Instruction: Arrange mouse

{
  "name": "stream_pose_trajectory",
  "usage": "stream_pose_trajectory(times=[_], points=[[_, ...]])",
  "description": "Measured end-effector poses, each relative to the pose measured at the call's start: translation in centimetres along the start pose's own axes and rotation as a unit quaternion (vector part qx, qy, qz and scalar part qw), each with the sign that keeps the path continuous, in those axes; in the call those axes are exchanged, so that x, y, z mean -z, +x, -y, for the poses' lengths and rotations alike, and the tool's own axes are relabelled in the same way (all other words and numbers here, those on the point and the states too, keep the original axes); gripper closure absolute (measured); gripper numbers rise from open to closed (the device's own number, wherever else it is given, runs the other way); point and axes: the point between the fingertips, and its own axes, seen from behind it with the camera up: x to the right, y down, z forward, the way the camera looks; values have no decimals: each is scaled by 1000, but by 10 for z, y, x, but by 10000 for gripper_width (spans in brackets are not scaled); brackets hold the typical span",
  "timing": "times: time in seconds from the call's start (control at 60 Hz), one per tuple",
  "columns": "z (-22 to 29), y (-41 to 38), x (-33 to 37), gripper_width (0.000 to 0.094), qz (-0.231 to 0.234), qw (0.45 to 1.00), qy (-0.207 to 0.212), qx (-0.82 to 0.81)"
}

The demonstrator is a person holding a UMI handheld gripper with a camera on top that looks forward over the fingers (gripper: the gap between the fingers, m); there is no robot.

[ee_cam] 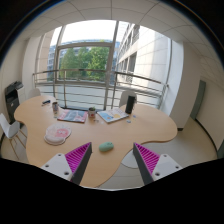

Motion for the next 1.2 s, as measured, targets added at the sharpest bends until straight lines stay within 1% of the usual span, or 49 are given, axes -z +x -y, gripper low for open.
stream_pose_trajectory(times=[0.083,0.167,0.267,0.4,0.45,0.517,0.65,0.8,0.983,1.017,1.133,1.2], points=[[-15,4,-1,86,-12,1000,-15,-5],[-55,-13,0,88,-15,999,-42,-18],[-95,-30,-8,85,-5,997,-69,-30],[-144,-56,-42,85,15,995,-99,-28],[-155,-67,-63,84,24,994,-100,-33],[-168,-73,-97,85,26,994,-104,-34],[-176,-75,-173,85,23,994,-100,-38],[-166,-71,-254,85,20,995,-92,-41],[-158,-71,-321,87,25,993,-100,-58],[-155,-67,-330,78,19,993,-99,-57],[-144,-71,-357,125,20,993,-95,-64],[-140,-75,-364,202,19,994,-91,-61]])
